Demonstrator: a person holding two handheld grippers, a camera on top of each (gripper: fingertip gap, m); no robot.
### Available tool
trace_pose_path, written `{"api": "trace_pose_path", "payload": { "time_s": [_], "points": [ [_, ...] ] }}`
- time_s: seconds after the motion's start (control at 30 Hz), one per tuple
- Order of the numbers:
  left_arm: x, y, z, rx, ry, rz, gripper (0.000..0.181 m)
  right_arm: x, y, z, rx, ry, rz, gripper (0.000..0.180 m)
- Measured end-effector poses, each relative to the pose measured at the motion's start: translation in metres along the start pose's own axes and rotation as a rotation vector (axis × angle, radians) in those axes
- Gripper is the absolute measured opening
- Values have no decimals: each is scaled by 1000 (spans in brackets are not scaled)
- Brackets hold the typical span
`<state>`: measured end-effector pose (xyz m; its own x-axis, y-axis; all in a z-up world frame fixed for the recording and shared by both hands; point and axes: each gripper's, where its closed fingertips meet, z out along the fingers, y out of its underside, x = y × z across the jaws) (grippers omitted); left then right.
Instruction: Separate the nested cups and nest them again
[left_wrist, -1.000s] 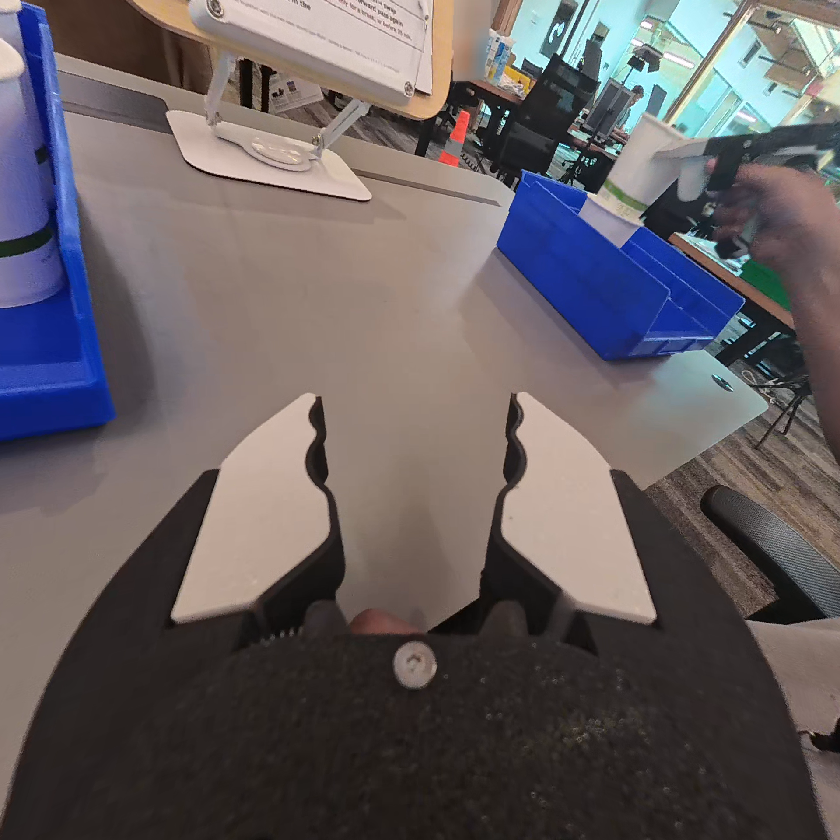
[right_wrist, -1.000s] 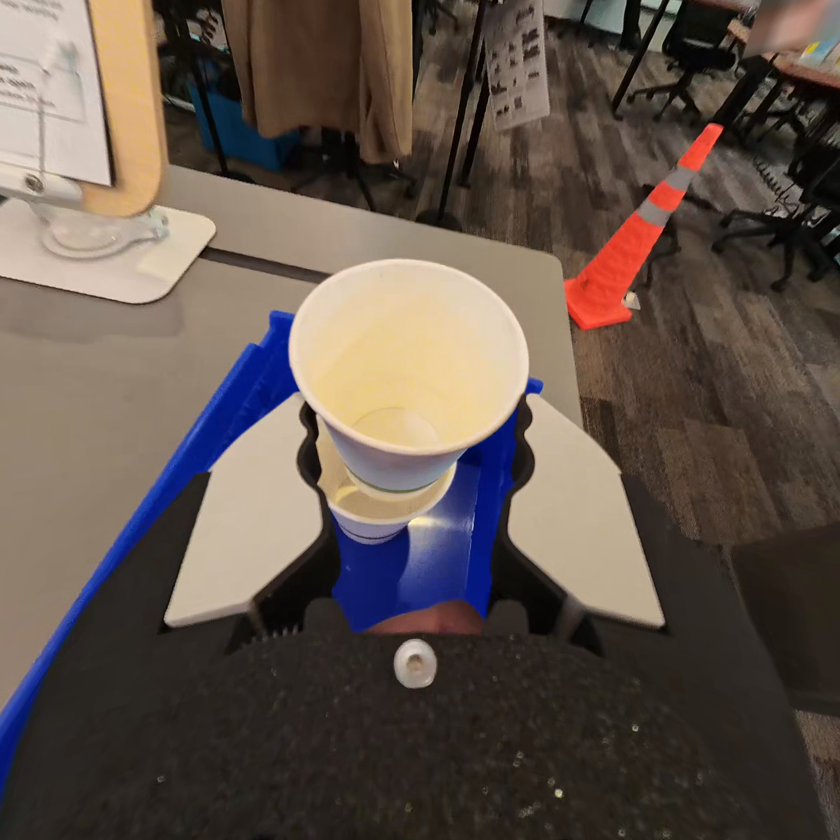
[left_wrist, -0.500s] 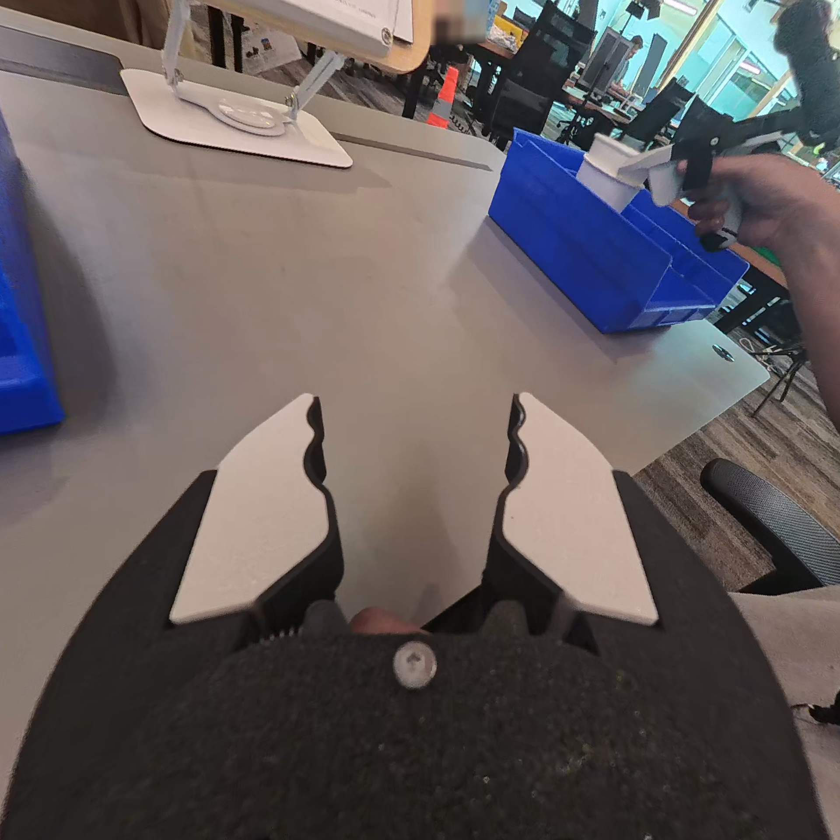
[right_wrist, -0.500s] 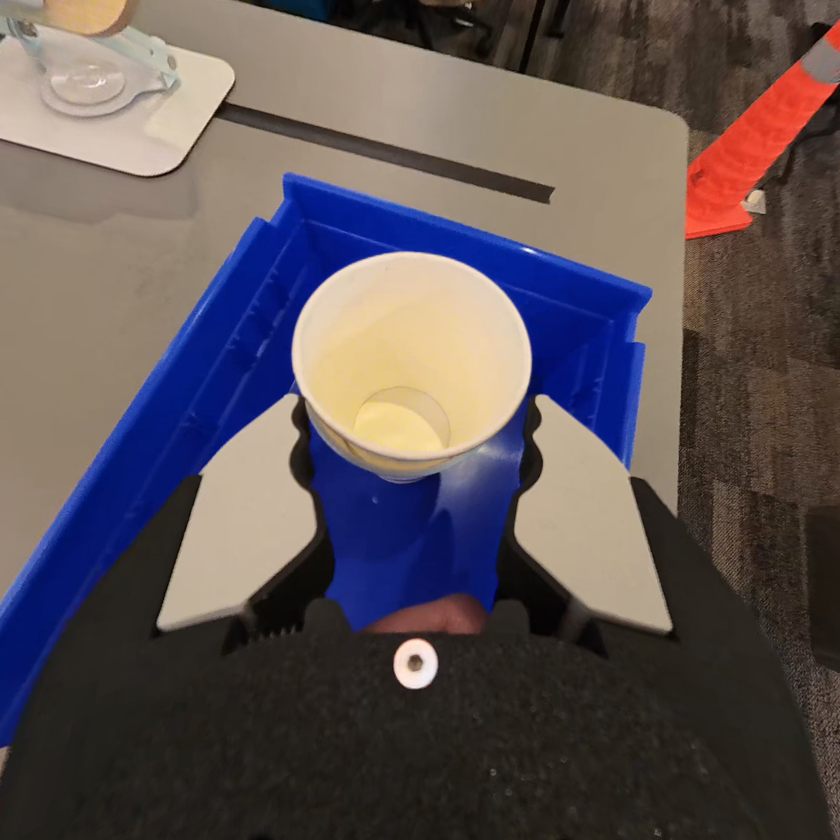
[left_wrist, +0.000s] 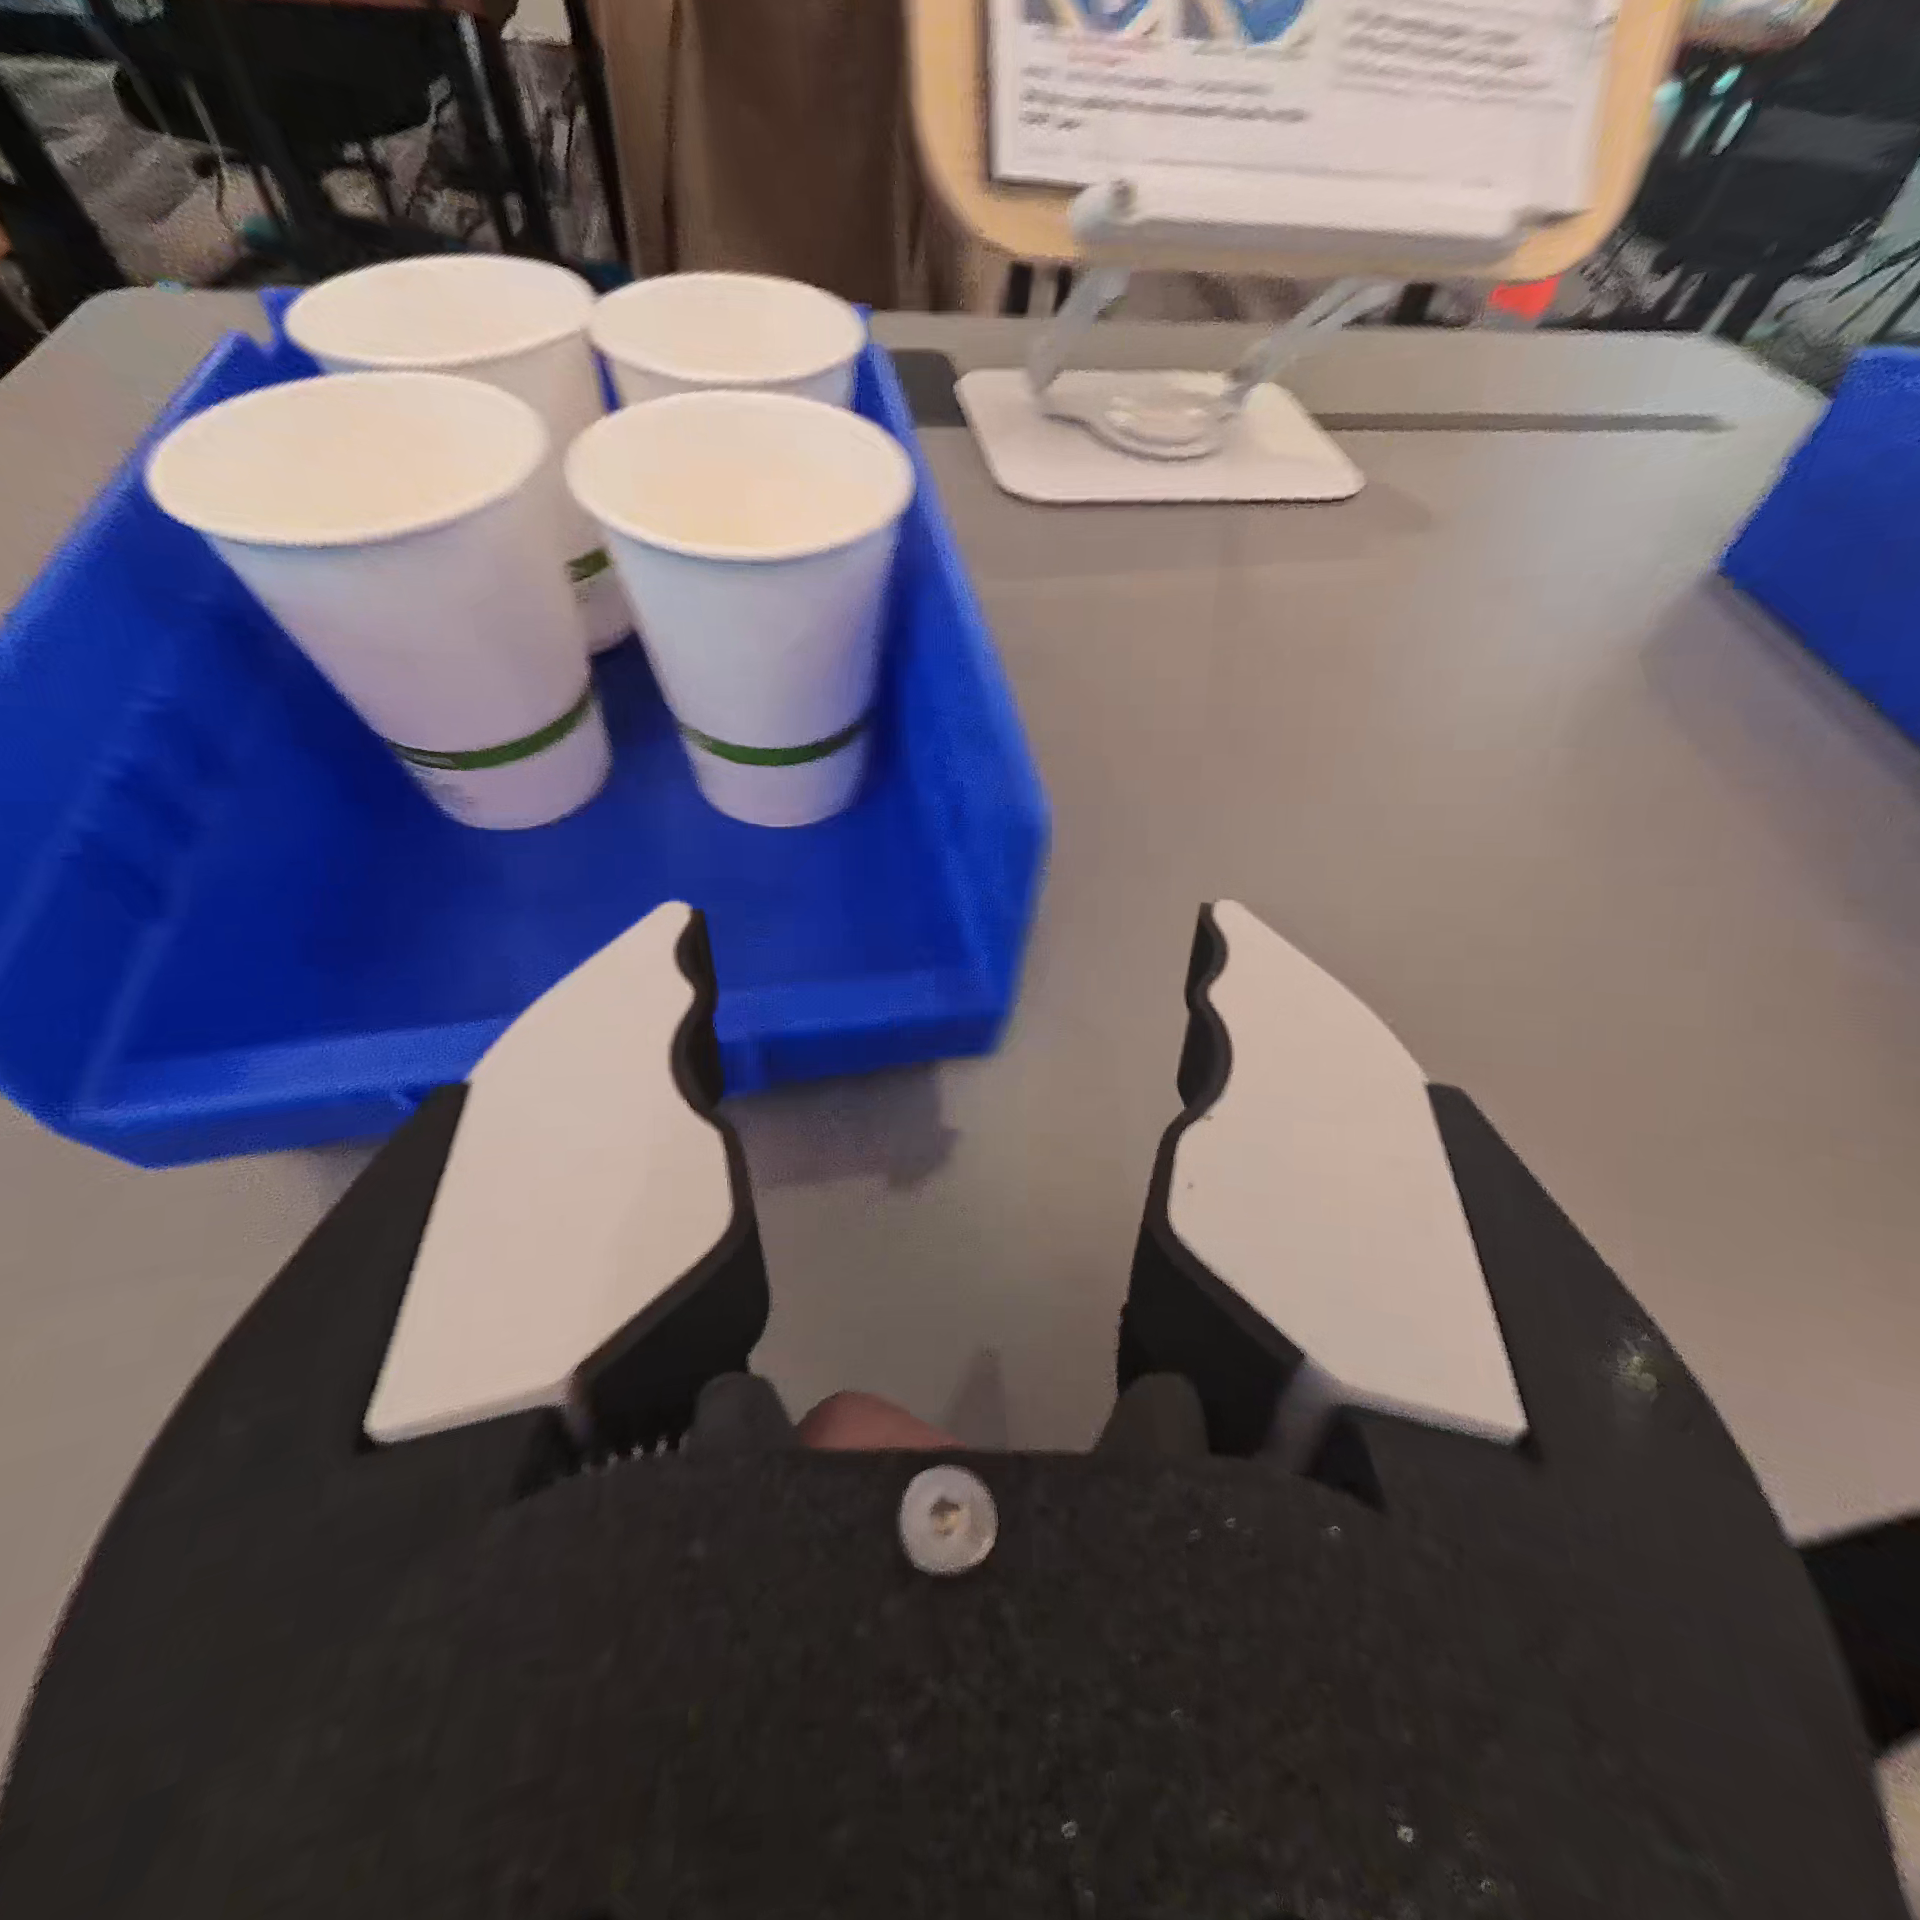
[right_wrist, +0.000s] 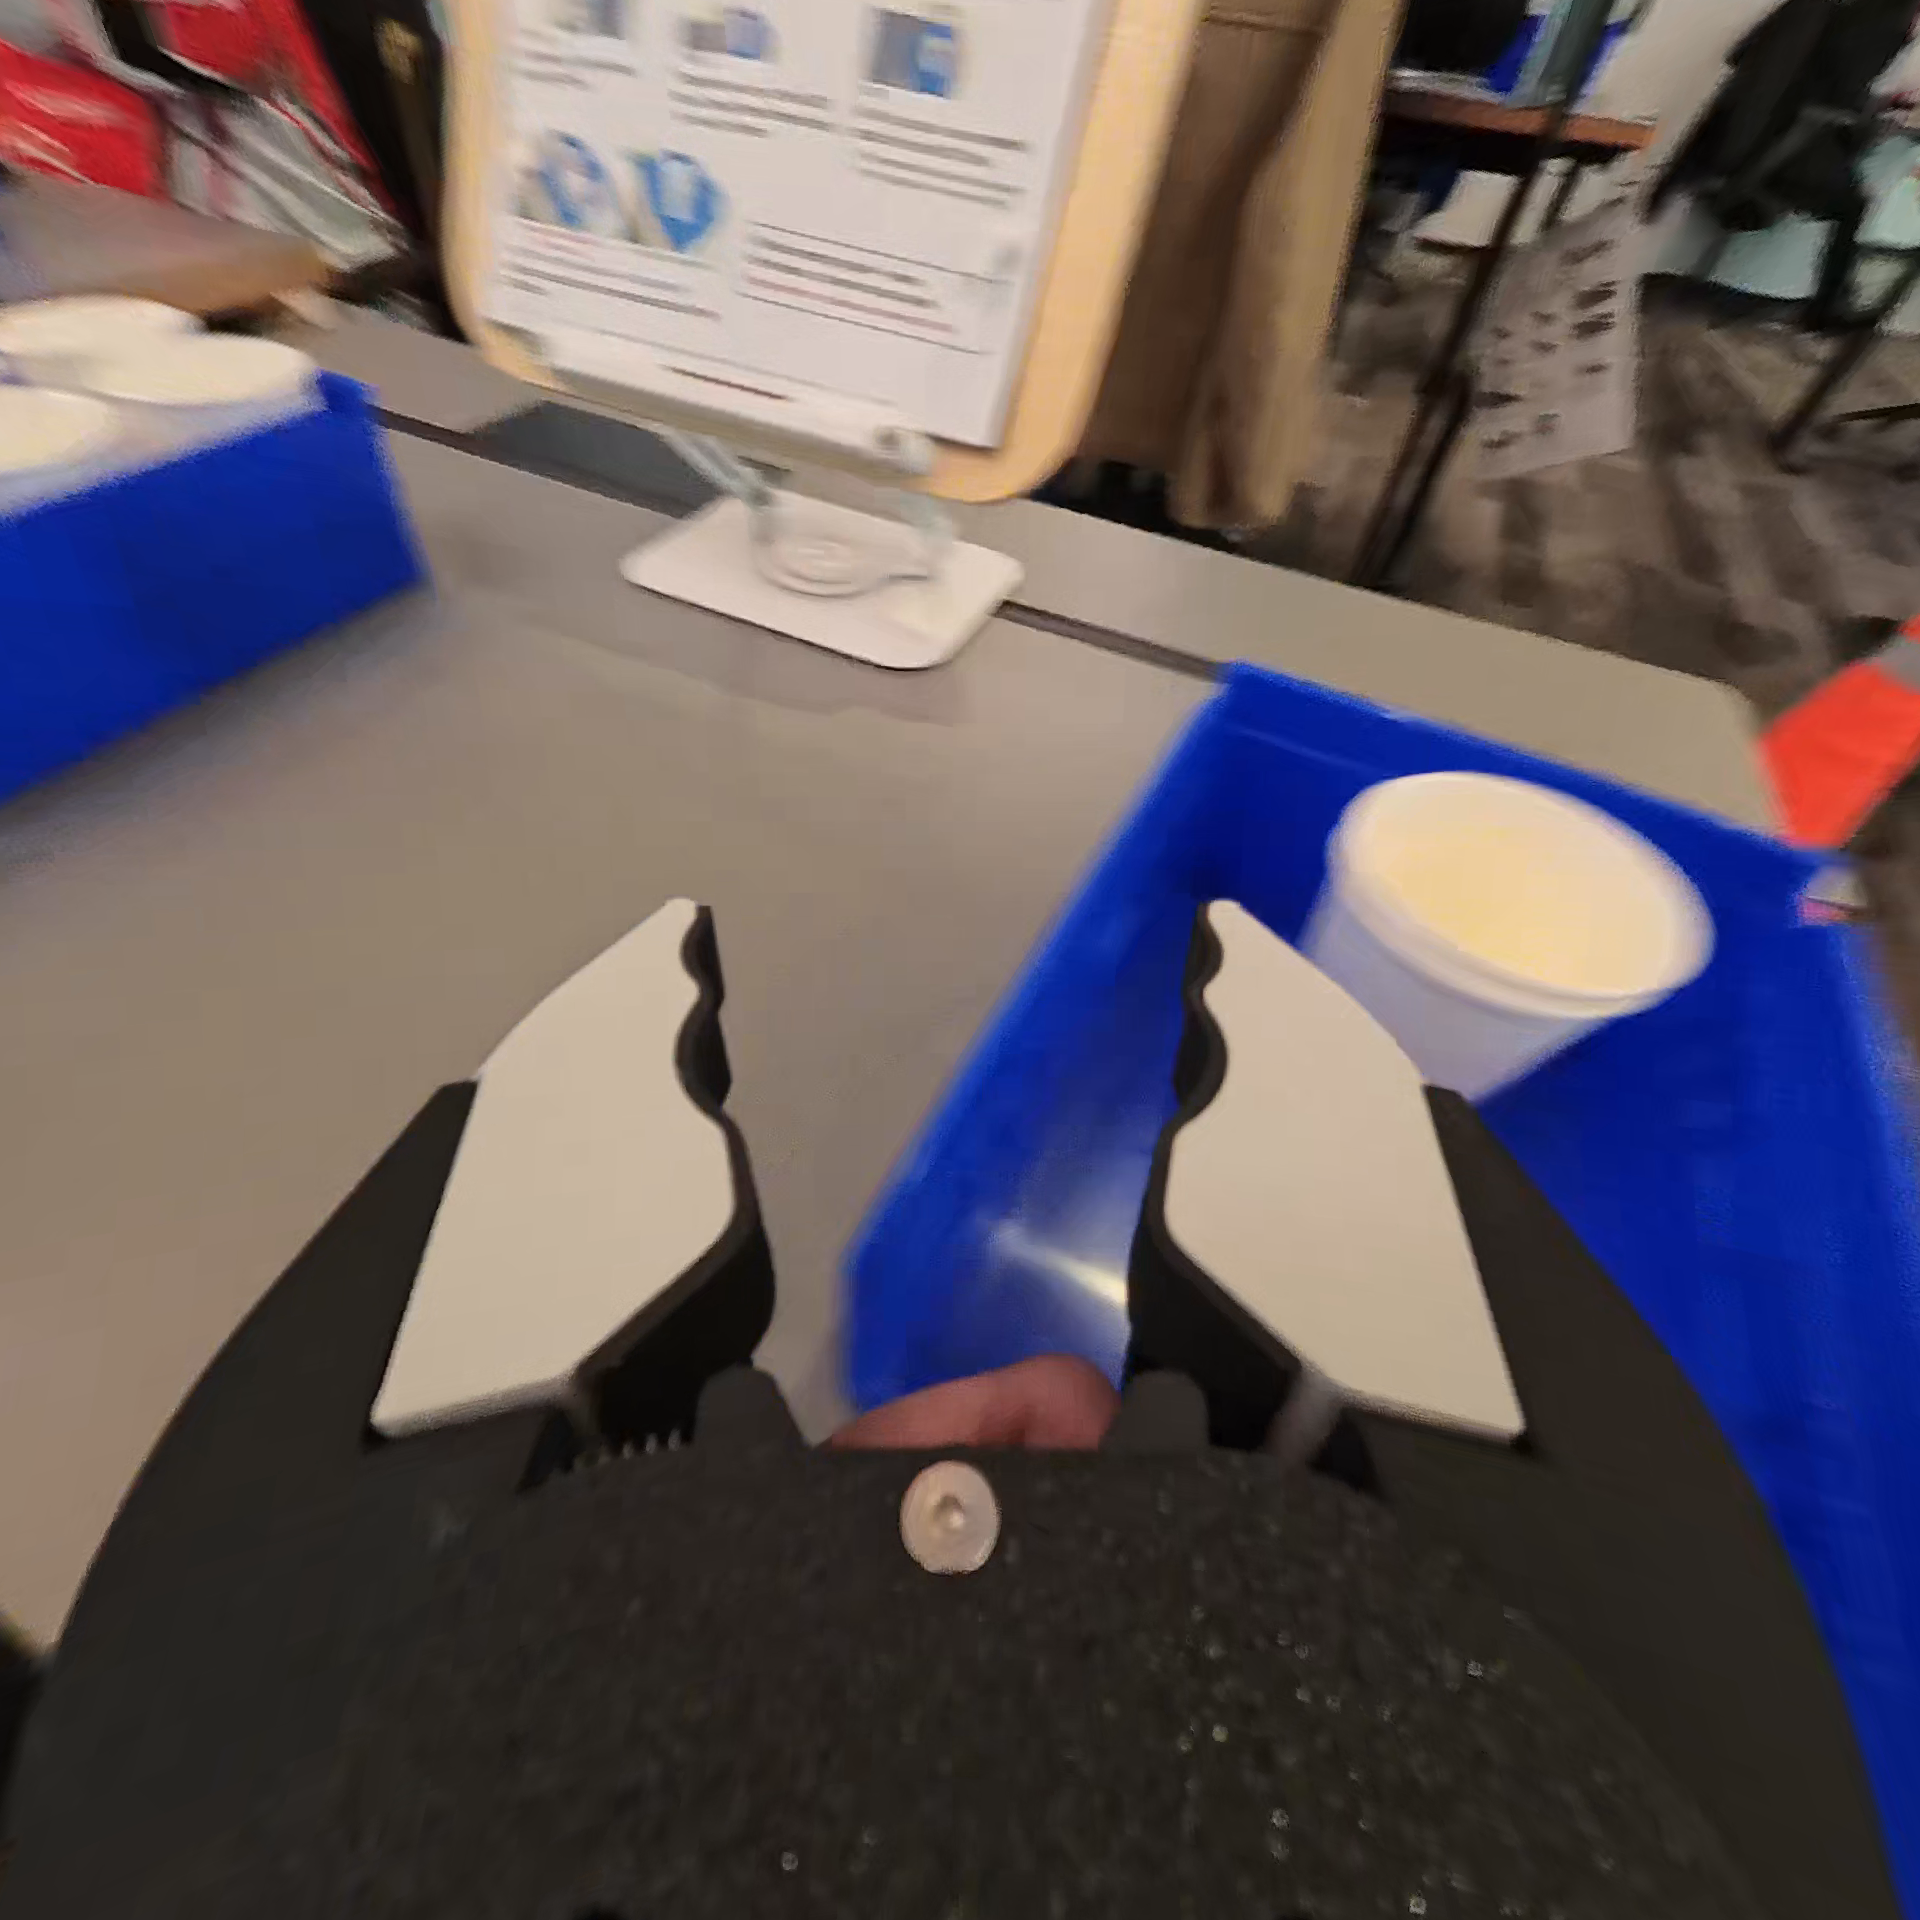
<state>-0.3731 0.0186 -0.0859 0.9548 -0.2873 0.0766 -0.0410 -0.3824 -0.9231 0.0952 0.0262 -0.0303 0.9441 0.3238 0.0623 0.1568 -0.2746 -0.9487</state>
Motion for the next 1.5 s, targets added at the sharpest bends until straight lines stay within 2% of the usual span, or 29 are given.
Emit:
{"api": "trace_pose_path", "payload": {
  "time_s": [0.1, 0.2, 0.47, 0.63, 0.8, 0.97, 1.1, 1.2, 1.33, 1.5],
  "points": [
    [-39, -18, 31, -36, -32, 34, 89, -63, 15, 0, 30, -147, 76, 82],
    [-68, -27, 68, -113, -54, 90, 90, -93, 26, -1, 14, -216, 71, 83],
    [-73, -19, 129, -344, 21, 191, 89, -81, 36, -23, 6, -225, 139, 78],
    [-69, -19, 155, -365, 59, 174, 90, -79, 38, -25, -2, -231, 147, 78],
    [-68, -25, 171, -298, 53, 230, 89, -91, 40, -20, -20, -265, 127, 77],
    [-68, -34, 147, -257, 66, 228, 87, -95, 36, -18, -22, -279, 104, 76],
    [-74, -53, 91, -207, 85, 240, 87, -85, 28, -19, -8, -266, 64, 75],
    [-64, -68, 45, -190, 187, 268, 86, -84, 15, -18, 17, -311, 10, 75],
    [-12, -79, 5, -211, 450, 342, 86, -110, -21, -14, 82, -497, -143, 76],
    [77, -78, 7, -245, 684, 538, 87, -169, -66, -5, 105, -824, -330, 86]
  ]
}}
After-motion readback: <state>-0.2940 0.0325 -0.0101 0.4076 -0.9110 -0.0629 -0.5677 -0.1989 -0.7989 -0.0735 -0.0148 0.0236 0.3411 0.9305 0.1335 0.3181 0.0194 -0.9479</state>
